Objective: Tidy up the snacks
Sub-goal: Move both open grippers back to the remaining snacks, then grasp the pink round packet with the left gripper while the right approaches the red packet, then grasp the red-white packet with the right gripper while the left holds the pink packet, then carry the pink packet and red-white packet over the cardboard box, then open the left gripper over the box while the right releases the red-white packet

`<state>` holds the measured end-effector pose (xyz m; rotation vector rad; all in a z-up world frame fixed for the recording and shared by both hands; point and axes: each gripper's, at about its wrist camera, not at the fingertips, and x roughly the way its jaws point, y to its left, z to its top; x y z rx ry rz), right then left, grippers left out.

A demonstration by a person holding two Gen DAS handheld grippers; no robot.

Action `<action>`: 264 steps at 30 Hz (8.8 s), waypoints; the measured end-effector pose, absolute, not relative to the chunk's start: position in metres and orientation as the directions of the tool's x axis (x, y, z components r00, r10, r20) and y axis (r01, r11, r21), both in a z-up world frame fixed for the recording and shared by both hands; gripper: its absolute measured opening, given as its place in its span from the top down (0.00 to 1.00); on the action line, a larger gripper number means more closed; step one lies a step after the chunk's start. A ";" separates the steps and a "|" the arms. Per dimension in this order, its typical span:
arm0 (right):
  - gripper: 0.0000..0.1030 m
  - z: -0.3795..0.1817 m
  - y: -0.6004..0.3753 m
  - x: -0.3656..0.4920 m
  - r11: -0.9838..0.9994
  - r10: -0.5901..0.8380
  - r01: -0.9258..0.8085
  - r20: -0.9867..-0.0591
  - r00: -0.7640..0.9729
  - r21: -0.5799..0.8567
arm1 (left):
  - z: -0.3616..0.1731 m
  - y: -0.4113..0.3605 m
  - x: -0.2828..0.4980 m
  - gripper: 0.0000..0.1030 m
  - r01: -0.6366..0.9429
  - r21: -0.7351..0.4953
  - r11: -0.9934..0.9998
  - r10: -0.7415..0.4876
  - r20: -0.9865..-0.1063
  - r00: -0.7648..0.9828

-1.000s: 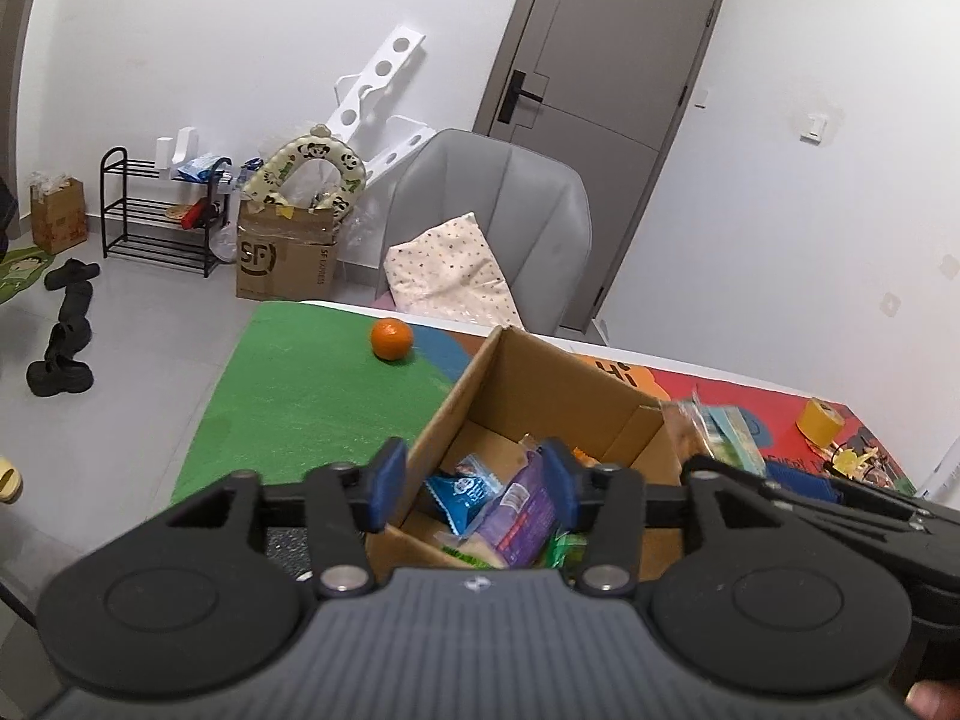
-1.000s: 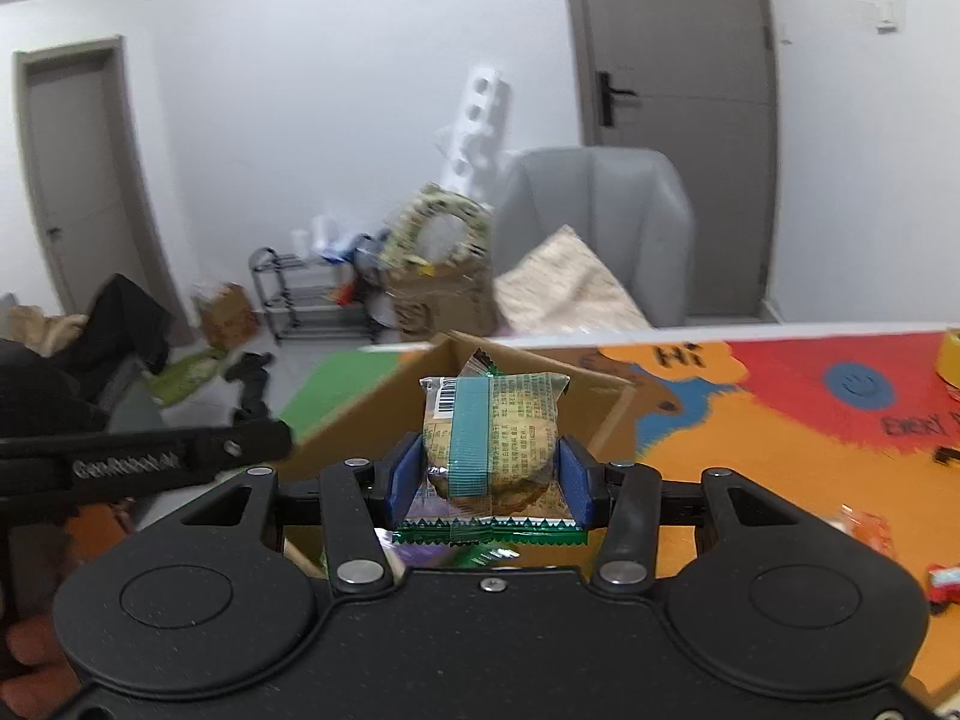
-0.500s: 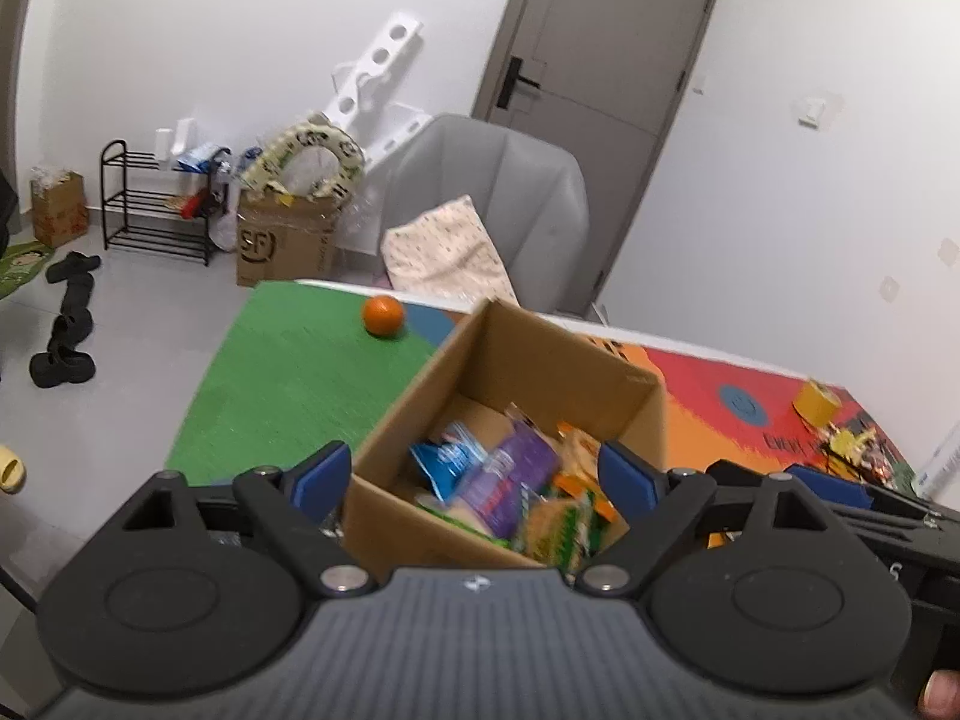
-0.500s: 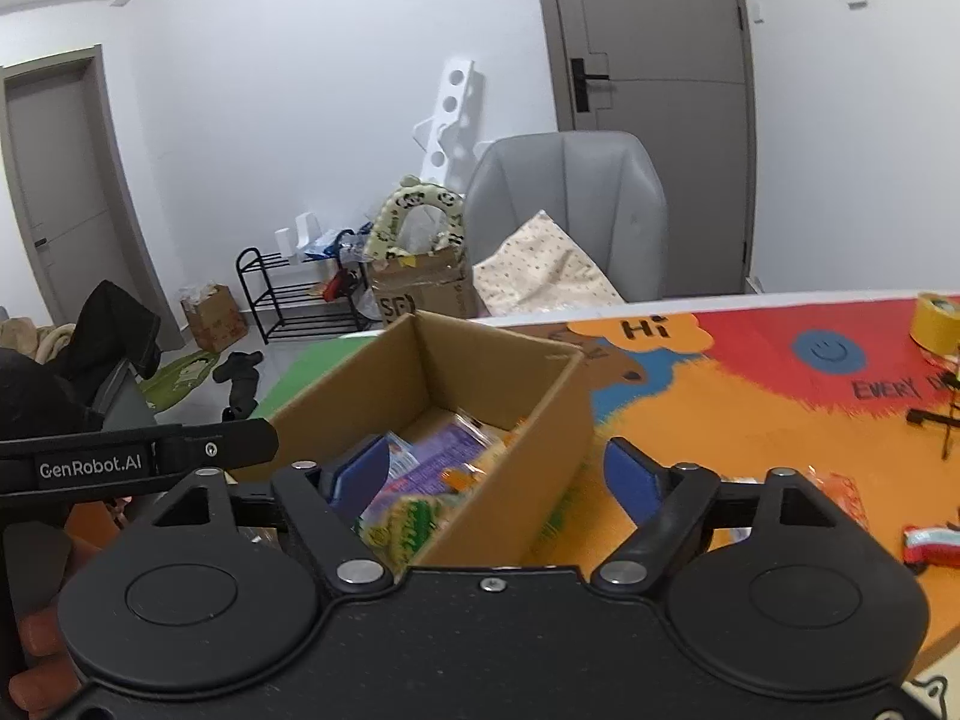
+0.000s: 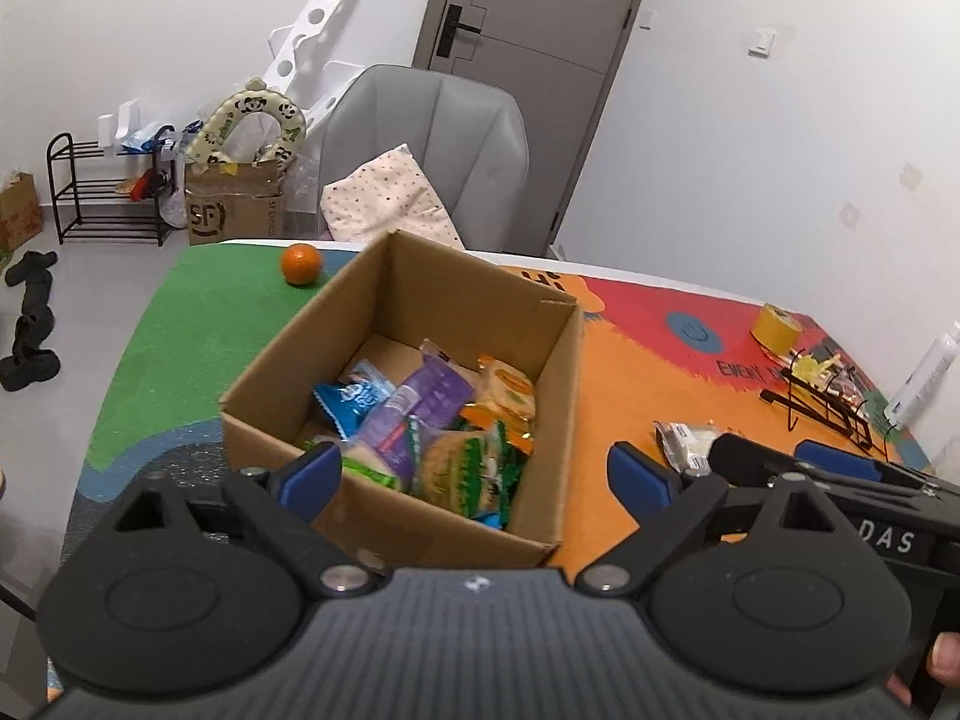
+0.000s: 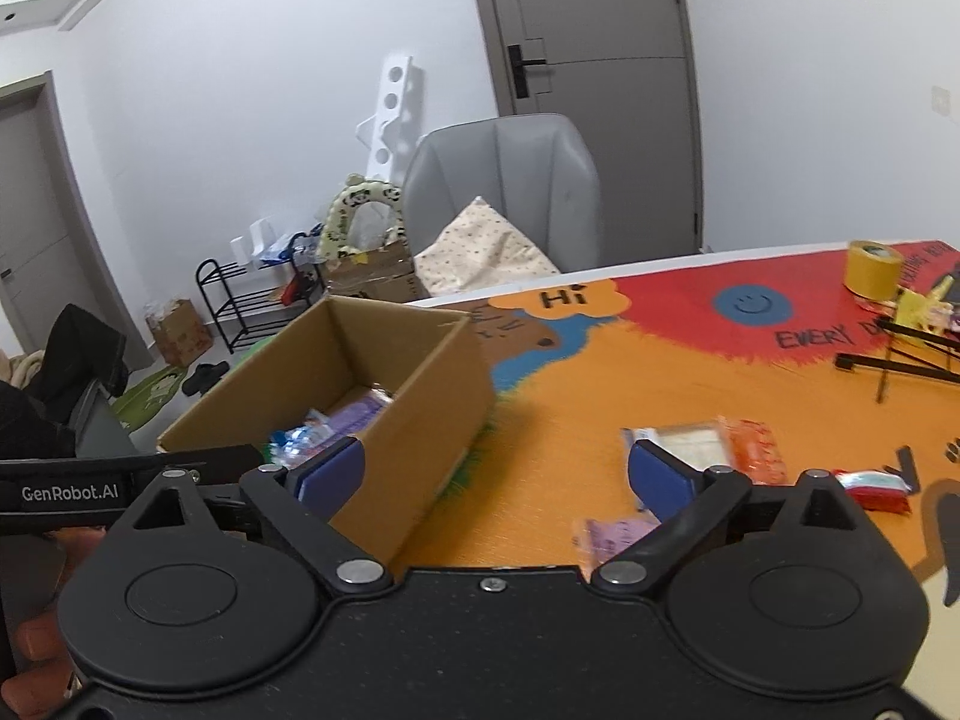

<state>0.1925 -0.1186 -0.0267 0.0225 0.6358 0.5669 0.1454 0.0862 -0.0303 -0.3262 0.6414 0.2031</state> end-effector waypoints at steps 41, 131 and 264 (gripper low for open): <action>0.00 -0.075 -0.262 0.232 0.944 0.328 -0.230 -0.601 0.729 0.236 | -0.060 -0.025 0.216 0.02 -0.141 -0.270 0.952 -0.071 -0.647 0.759; 0.37 -0.128 -0.250 0.286 0.976 0.216 -0.179 -0.682 0.699 0.125 | -0.093 -0.033 0.254 0.83 -0.117 -0.293 0.949 -0.094 -0.615 0.783; 0.13 -0.037 -0.083 0.227 0.814 0.571 -0.499 -0.566 0.594 0.298 | -0.025 0.123 0.159 0.15 -0.314 -0.205 0.927 0.152 -0.560 0.815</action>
